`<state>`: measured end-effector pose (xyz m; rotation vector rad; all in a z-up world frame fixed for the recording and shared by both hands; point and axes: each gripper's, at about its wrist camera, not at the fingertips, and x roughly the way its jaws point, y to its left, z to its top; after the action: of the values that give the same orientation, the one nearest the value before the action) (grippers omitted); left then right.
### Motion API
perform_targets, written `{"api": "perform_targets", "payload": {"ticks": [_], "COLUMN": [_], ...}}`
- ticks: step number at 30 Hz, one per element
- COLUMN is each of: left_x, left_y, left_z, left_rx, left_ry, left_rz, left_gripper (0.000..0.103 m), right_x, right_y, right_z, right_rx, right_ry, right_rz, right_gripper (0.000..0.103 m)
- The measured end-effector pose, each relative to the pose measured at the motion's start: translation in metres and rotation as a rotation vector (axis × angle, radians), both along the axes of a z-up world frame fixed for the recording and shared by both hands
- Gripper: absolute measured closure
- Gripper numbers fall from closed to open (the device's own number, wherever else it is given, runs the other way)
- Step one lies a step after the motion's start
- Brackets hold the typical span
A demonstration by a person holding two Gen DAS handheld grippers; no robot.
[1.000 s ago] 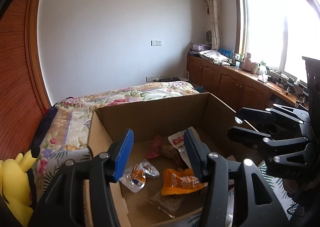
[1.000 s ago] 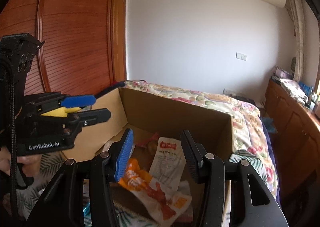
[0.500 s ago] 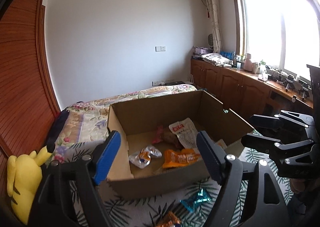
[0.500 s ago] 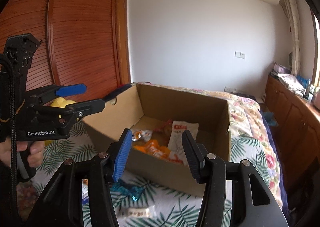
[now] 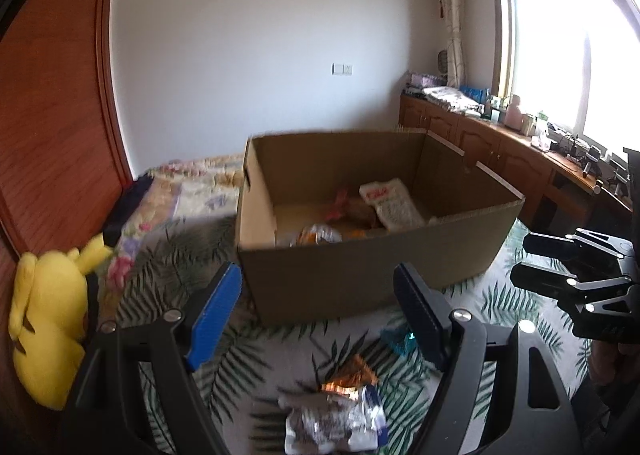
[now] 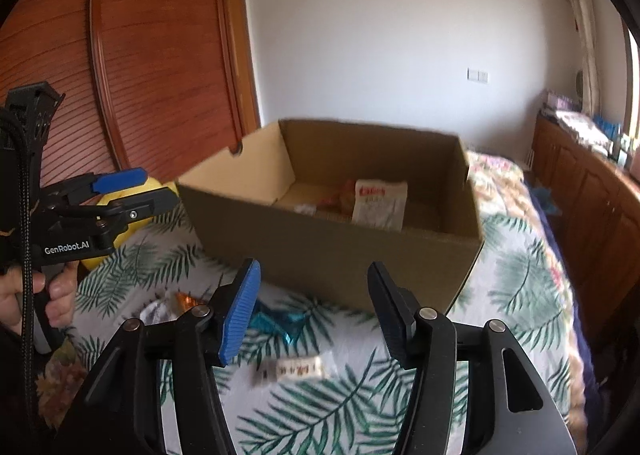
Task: Organize snacks
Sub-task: 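Move the left tool to the white blue-striped pouch while the right tool reaches the white nougat bar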
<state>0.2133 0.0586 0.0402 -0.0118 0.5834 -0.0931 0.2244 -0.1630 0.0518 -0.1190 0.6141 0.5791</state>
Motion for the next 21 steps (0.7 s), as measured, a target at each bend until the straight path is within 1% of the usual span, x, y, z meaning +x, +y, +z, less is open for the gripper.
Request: {"api": "perform_targets", "payload": {"ticks": [6, 11, 18, 21], "left_x": [-0.007, -0.012, -0.017, -0.02], "left_y": [0.004, 0.003, -0.005, -0.007], "left_z": [-0.036, -0.06, -0.085, -0.091], "left_rx": [-0.015, -0.04, -0.037, -0.014], "left_ry": [0.081, 0.143, 0.205, 0.215], "left_rz": [0.01, 0.013, 0.005, 0.023], "left_gripper": [0.024, 0.024, 0.024, 0.024], "right_x": [-0.001, 0.004, 0.014, 0.014], "right_y": [0.006, 0.012, 0.02, 0.021], "right_z": [-0.038, -0.062, -0.081, -0.088], "right_rx": [-0.021, -0.048, -0.094, -0.112], "right_ry": [0.095, 0.153, 0.194, 0.216], "right_rz": [0.002, -0.017, -0.056, -0.058], "right_gripper": [0.046, 0.046, 0.046, 0.046]}}
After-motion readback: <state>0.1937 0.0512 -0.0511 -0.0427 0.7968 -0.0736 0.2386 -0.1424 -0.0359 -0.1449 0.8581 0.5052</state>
